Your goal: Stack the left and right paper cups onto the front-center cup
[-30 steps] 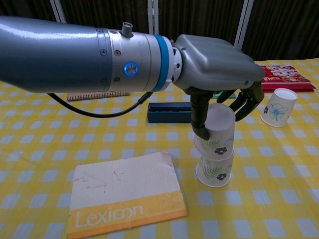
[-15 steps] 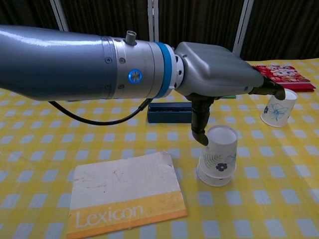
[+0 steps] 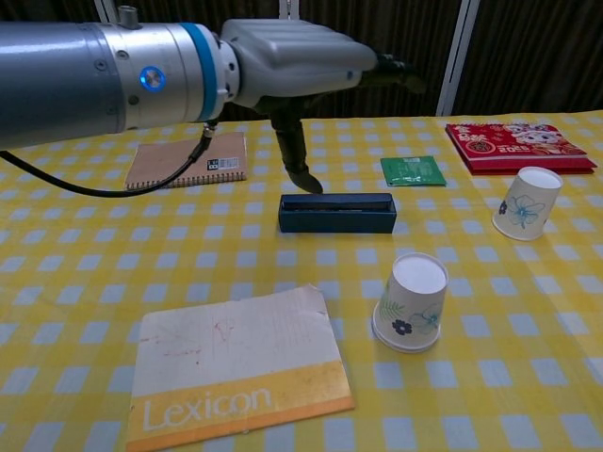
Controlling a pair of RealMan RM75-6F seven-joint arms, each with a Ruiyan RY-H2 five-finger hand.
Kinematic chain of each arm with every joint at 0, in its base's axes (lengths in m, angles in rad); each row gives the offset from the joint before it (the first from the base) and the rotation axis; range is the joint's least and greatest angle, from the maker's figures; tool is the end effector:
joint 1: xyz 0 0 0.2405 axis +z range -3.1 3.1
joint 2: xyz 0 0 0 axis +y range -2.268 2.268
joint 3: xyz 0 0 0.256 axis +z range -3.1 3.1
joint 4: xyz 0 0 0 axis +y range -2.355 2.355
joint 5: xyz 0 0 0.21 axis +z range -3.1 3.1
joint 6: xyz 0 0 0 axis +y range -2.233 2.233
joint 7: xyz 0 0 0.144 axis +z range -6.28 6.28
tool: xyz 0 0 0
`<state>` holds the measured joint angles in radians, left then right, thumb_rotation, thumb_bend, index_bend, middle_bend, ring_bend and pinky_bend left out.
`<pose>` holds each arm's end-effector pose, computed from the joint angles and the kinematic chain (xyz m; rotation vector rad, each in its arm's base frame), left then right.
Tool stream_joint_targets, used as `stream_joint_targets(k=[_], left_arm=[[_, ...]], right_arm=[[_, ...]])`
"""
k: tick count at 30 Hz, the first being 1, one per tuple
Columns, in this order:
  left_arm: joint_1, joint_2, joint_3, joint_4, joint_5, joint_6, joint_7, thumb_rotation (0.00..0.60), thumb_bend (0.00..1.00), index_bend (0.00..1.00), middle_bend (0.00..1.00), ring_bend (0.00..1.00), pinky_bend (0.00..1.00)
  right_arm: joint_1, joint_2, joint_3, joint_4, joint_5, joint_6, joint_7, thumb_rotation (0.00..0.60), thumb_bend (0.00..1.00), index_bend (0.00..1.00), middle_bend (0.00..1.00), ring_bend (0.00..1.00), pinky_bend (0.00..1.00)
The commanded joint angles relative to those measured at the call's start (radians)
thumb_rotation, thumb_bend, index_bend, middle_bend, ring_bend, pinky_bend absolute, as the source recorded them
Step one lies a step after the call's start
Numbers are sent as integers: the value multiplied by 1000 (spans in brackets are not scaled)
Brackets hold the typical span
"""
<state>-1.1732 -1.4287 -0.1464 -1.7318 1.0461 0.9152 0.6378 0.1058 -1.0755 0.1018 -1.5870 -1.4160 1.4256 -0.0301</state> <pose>0.0138 0.3338 -0.0046 -2.2636 -0.3500 -1.0055 -0.3246 -0.1989 0.1811 1.3493 -0.8576 0.8140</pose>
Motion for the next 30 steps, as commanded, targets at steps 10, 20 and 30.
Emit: stream_joint_targets(k=[10, 20, 30], left_arm=[[418, 274, 168, -43, 45, 368, -248, 600, 0, 0, 0, 0, 0], [707, 422, 275, -145, 62, 597, -362, 600, 0, 0, 0, 0, 0], [828, 419, 294, -120, 126, 656, -402, 600, 0, 0, 0, 0, 0]], right_arm=[[135, -3, 50, 20, 73, -212, -24, 600, 0, 121, 0, 0, 0], [371, -17, 93, 96, 72, -544, 47, 600, 0, 121, 0, 0, 1], [528, -101, 96, 237, 64, -718, 46, 600, 0, 158, 102, 0, 165]])
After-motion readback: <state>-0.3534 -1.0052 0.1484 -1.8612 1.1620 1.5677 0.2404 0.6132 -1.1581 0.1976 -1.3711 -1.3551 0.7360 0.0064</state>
